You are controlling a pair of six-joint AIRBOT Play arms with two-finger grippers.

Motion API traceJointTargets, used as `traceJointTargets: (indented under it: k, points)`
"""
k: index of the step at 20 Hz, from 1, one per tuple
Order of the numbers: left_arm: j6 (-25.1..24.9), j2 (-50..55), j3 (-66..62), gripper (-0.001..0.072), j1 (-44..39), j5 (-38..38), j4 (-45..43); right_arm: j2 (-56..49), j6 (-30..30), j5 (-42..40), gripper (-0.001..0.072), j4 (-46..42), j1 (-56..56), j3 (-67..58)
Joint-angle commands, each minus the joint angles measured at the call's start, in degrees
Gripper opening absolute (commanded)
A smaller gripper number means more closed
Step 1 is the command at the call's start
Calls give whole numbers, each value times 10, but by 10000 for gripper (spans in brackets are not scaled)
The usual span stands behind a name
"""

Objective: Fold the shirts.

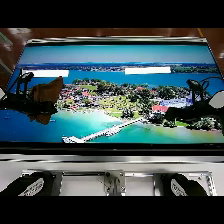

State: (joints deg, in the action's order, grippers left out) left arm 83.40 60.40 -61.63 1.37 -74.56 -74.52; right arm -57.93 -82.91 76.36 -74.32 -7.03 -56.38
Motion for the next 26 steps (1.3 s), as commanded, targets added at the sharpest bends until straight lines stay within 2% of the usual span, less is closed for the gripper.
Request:
traceJointTargets:
  k: [1,5,8,12,15,21,24,26]
  points:
    - [0,0,0,702,0,0,0,0,0,-31,695,61,1,0]
    - [2,0,0,702,0,7,2,0,7,-16,695,157,1,0]
    - [7,2,0,702,0,38,2,0,21,3,695,190,1,0]
    - [7,6,0,702,0,48,2,0,22,8,695,188,1,0]
    - [14,9,0,702,0,84,8,0,22,-4,695,184,1,0]
    - [9,21,0,698,0,51,-20,0,22,-53,694,148,1,0]
    - [57,47,-21,704,17,97,-146,-1,22,-65,694,142,1,0]
    - [63,98,-68,706,61,98,-207,-1,22,-65,694,142,1,0]
